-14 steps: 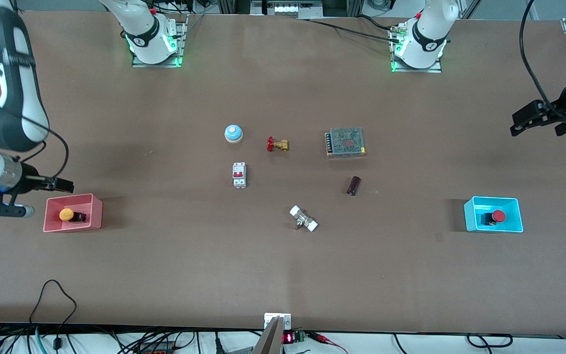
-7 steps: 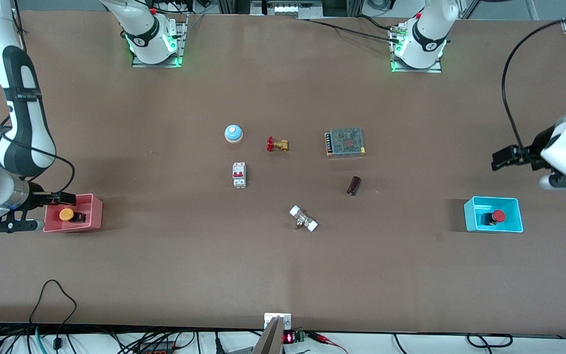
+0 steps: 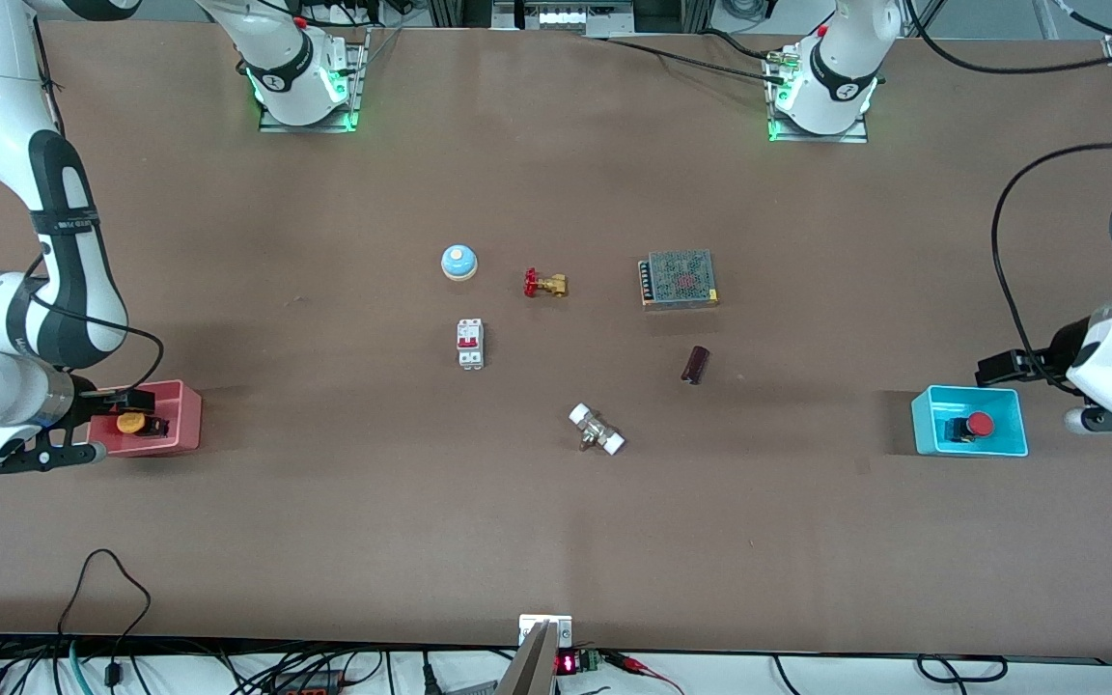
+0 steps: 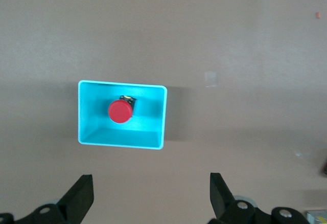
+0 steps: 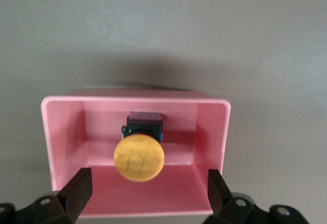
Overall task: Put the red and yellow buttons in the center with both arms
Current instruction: 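Lower both grippers into the boxes and grasp the yellow and red buttons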
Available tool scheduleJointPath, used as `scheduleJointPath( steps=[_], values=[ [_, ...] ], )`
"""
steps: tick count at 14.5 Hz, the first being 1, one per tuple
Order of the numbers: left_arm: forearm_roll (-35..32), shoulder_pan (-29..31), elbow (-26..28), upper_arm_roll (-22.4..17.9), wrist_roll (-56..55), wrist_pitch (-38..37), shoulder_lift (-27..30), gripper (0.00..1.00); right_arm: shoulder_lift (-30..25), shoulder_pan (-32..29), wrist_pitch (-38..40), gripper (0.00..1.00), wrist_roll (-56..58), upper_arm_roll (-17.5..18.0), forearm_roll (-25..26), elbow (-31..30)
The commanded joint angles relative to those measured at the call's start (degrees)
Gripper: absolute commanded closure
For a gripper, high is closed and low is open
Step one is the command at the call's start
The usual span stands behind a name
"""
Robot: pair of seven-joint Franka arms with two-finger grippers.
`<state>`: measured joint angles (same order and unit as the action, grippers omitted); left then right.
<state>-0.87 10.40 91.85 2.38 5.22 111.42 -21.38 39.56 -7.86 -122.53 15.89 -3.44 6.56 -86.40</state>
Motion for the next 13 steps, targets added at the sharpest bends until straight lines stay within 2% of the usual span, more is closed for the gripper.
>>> scheduleJointPath(
  steps=[1, 8, 10, 13],
  values=[
    [-0.28, 1.37, -1.41, 0.17, 3.91, 2.65, -2.77, 0.00, 1.21, -0.58, -0.43, 0.00, 0.46, 0.54, 0.74, 1.41],
    [-0.28, 4.19, -1.06, -0.01, 8.23, 11.18, -11.30, 0.00, 2.62, -0.49, -0.69, 0.00, -0.07, 0.54, 0.74, 1.41],
    [-0.28, 4.28, -1.15, -0.09, 8.23, 13.20, -13.41, 0.00, 2.97, -0.58, -3.05, 0.00, 0.02, 0.54, 0.65, 1.41],
    [-0.28, 4.63, -0.97, -0.09, 8.32, 14.69, -15.17, 0.00, 3.32, -0.58, -3.33, 0.00, -0.07, 0.54, 0.65, 1.50]
  ],
)
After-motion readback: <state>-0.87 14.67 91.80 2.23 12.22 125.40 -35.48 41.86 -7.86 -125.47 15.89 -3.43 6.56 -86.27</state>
